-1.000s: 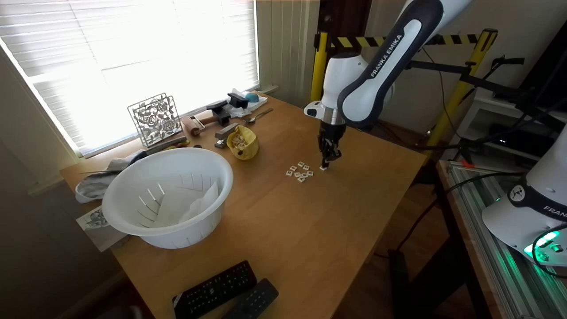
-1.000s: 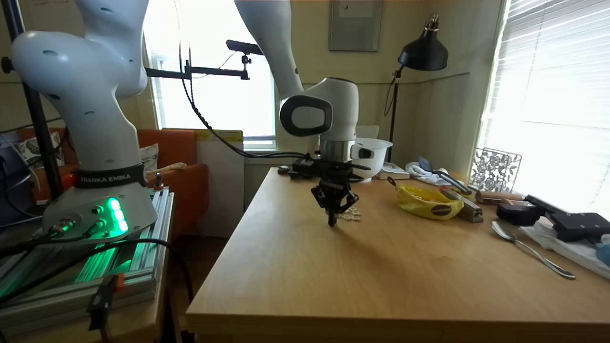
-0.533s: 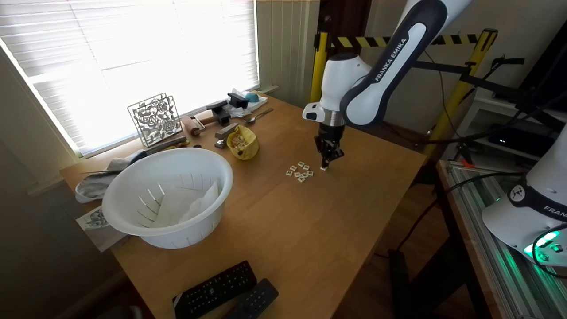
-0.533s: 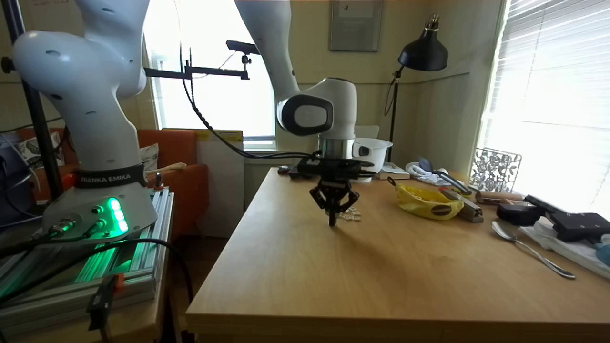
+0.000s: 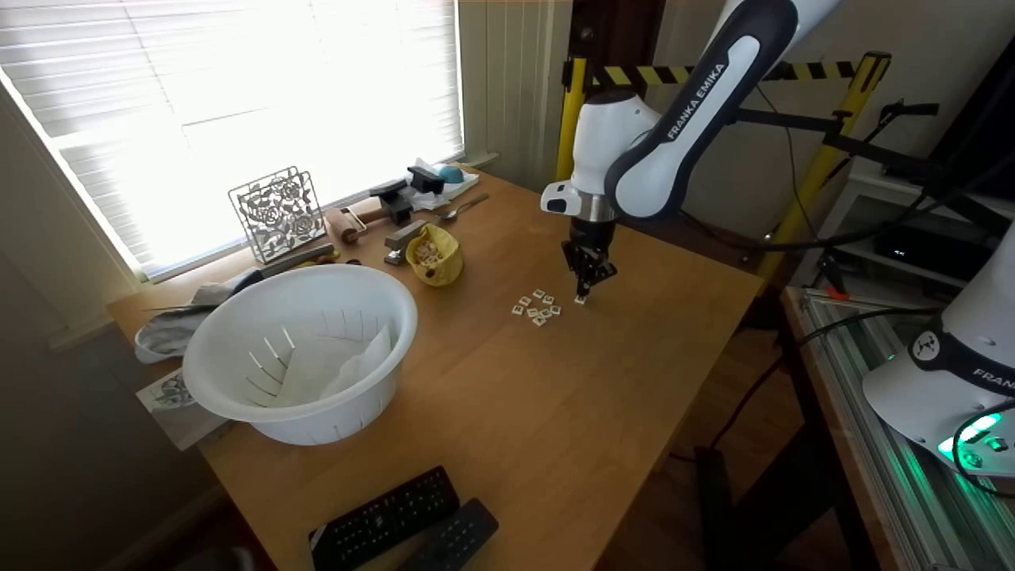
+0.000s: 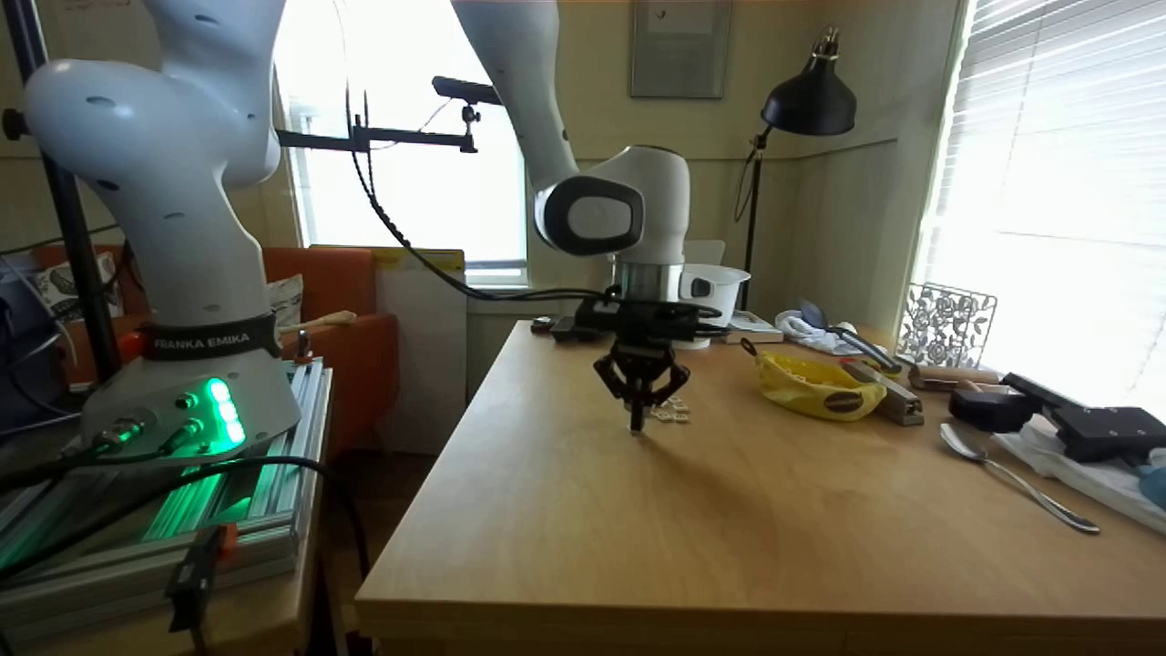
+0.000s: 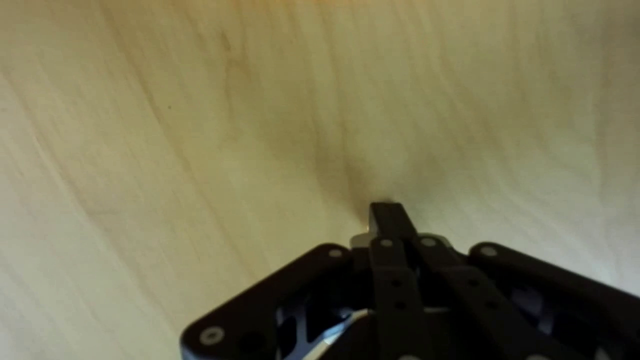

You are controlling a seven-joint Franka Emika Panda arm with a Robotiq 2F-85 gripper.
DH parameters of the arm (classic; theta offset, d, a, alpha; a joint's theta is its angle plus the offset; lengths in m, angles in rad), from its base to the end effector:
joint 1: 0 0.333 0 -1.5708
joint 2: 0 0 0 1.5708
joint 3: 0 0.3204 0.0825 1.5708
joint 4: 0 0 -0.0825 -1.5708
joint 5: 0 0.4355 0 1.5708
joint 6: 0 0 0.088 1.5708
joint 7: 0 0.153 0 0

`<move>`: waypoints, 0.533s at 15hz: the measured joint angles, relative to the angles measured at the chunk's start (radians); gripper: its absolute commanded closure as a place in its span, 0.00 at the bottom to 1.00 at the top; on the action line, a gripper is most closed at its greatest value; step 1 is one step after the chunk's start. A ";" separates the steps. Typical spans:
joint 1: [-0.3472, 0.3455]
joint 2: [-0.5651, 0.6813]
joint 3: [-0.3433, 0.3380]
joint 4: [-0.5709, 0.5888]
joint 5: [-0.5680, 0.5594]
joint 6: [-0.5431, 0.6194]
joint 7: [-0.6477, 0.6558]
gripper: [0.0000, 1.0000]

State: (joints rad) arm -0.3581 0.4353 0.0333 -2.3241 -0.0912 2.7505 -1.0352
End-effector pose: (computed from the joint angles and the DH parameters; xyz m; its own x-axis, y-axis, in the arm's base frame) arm 0.5089 -0.1669 0.0618 0.7024 0.7114 -0.0218 0.7116 -0.7025 0.0025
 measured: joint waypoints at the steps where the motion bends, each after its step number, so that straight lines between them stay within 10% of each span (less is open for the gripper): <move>1: -0.018 -0.007 0.017 0.006 0.035 -0.017 -0.018 1.00; 8: -0.031 -0.098 0.019 0.024 0.241 -0.106 0.089 1.00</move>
State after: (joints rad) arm -0.3890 0.3376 0.0522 -2.3005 0.1498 2.6444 -0.9465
